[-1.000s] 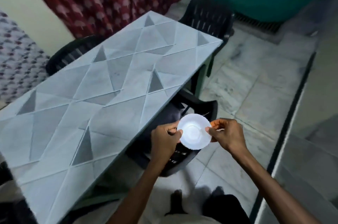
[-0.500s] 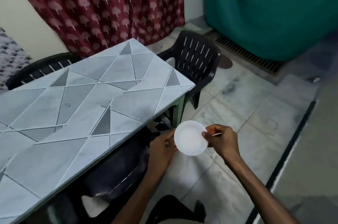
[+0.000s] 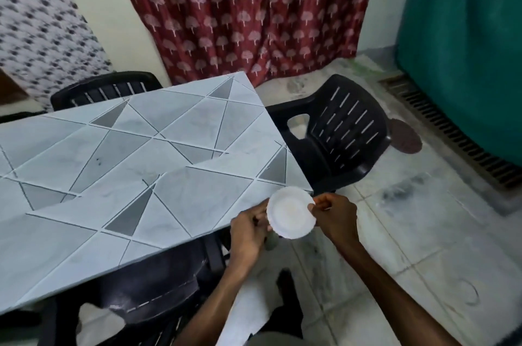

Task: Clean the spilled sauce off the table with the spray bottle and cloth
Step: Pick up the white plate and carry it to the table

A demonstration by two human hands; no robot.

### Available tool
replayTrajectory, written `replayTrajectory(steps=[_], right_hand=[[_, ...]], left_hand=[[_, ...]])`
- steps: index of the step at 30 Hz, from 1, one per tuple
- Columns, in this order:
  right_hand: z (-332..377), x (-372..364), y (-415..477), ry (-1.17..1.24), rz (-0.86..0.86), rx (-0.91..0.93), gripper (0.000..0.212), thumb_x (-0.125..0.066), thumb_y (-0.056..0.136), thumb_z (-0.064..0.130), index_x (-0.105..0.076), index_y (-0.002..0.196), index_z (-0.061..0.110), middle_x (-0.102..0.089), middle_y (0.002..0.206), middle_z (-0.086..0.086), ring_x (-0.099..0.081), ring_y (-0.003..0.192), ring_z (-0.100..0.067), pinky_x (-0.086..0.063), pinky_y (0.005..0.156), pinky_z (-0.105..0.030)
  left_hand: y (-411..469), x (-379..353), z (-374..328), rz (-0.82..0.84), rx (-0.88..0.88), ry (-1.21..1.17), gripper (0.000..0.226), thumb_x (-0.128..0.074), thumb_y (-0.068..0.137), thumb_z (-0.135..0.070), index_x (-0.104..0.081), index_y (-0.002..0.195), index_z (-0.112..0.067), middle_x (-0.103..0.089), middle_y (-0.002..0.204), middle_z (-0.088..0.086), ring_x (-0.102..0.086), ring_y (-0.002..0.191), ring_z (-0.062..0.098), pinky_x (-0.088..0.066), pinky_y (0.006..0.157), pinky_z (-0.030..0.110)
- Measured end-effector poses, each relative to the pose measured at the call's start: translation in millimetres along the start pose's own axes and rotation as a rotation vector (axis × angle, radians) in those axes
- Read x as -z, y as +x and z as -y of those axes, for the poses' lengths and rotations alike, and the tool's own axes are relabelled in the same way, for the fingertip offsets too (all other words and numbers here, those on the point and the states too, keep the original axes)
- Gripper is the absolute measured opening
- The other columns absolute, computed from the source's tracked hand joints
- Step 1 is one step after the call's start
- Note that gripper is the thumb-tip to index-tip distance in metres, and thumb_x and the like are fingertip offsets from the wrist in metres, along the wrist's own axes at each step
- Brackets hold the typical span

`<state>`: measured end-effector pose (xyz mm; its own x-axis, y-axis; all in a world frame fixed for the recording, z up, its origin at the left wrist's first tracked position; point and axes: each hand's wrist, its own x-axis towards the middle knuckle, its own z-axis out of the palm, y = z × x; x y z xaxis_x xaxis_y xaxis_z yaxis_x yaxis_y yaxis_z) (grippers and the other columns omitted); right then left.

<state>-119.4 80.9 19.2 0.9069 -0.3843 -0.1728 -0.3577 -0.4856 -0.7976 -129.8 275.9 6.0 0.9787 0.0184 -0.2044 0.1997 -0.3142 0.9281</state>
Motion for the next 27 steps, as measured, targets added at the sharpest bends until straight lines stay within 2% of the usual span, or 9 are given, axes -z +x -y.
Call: replayTrajectory(steps=[3, 5, 11, 14, 16, 19, 22, 25, 27], right_hand=[[0, 6, 60, -0.045, 0.101, 0.014, 0.008, -0.079, 0.082, 0.012, -0.073, 0.087, 0.009, -0.068, 0.075, -0.001, -0.063, 0.071, -0.016, -0.048, 0.067, -0.025], [1, 8, 91, -0.053, 0.141, 0.016, 0.007, -0.079, 0.081, 0.012, -0.073, 0.083, 0.010, -0.069, 0.072, 0.000, -0.065, 0.069, -0.018, -0.052, 0.068, -0.030], [0, -11, 175, -0.135, 0.319, 0.002, 0.026, -0.078, 0.077, 0.009, -0.065, 0.061, 0.026, -0.071, 0.067, -0.007, -0.072, 0.067, -0.030, -0.062, 0.069, -0.050], [1, -27, 211, -0.177, 0.412, 0.027, 0.028, -0.079, 0.076, 0.010, -0.064, 0.060, 0.029, -0.074, 0.072, -0.009, -0.074, 0.071, -0.027, -0.063, 0.072, -0.049], [7, -35, 230, -0.200, 0.475, 0.069, 0.027, -0.079, 0.075, 0.010, -0.065, 0.061, 0.028, -0.074, 0.073, -0.006, -0.073, 0.073, -0.026, -0.063, 0.073, -0.048], [14, -47, 255, -0.259, 0.595, 0.133, 0.016, -0.081, 0.075, 0.012, -0.070, 0.068, 0.021, -0.075, 0.077, -0.007, -0.073, 0.076, -0.026, -0.063, 0.073, -0.047], [24, -54, 275, -0.283, 0.742, 0.147, 0.024, -0.079, 0.075, 0.009, -0.066, 0.064, 0.025, -0.074, 0.083, -0.008, -0.073, 0.080, -0.029, -0.063, 0.072, -0.049], [29, -58, 288, -0.280, 0.882, 0.094, 0.006, -0.075, 0.083, 0.006, -0.072, 0.084, 0.010, -0.071, 0.091, -0.012, -0.070, 0.083, -0.027, -0.063, 0.062, -0.038], [28, -59, 298, -0.287, 0.972, 0.080, 0.013, -0.073, 0.087, 0.008, -0.071, 0.099, 0.004, -0.071, 0.097, -0.015, -0.069, 0.083, -0.027, -0.057, 0.050, -0.029]], left_hand=[[42, -26, -9, -0.053, 0.020, 0.006, 0.056, -0.052, 0.082, -0.001, -0.070, 0.115, -0.043, -0.076, 0.097, -0.014, -0.072, 0.087, 0.006, -0.060, 0.082, 0.039], [61, -38, -12, -0.084, 0.019, 0.001, 0.055, -0.054, 0.079, -0.003, -0.071, 0.115, -0.041, -0.077, 0.097, -0.008, -0.073, 0.087, 0.010, -0.061, 0.080, 0.038], [98, -71, -12, -0.275, 0.095, -0.041, 0.049, -0.059, 0.078, 0.000, -0.075, 0.110, -0.034, -0.074, 0.078, -0.013, -0.068, 0.066, 0.004, -0.062, 0.068, 0.036], [111, -83, -12, -0.387, 0.149, -0.060, 0.040, -0.067, 0.077, -0.006, -0.077, 0.107, -0.031, -0.076, 0.091, -0.010, -0.072, 0.078, 0.011, -0.062, 0.071, 0.039], [118, -93, -14, -0.488, 0.193, -0.070, 0.038, -0.069, 0.074, -0.012, -0.077, 0.103, -0.034, -0.076, 0.090, -0.014, -0.071, 0.086, 0.007, -0.061, 0.073, 0.034], [123, -110, -20, -0.598, 0.256, -0.036, 0.036, -0.067, 0.069, -0.023, -0.078, 0.102, -0.032, -0.075, 0.089, -0.018, -0.070, 0.088, 0.000, -0.060, 0.075, 0.031], [126, -133, -28, -0.751, 0.318, -0.058, 0.032, -0.068, 0.069, -0.026, -0.079, 0.099, -0.026, -0.075, 0.089, -0.016, -0.069, 0.085, -0.001, -0.060, 0.073, 0.031], [125, -153, -31, -0.878, 0.366, -0.075, 0.024, -0.070, 0.072, -0.019, -0.080, 0.094, -0.023, -0.076, 0.088, -0.015, -0.070, 0.085, -0.001, -0.061, 0.072, 0.032], [124, -169, -31, -0.981, 0.401, -0.103, 0.019, -0.069, 0.076, -0.014, -0.078, 0.092, -0.020, -0.076, 0.090, -0.010, -0.071, 0.082, 0.003, -0.061, 0.068, 0.034]])
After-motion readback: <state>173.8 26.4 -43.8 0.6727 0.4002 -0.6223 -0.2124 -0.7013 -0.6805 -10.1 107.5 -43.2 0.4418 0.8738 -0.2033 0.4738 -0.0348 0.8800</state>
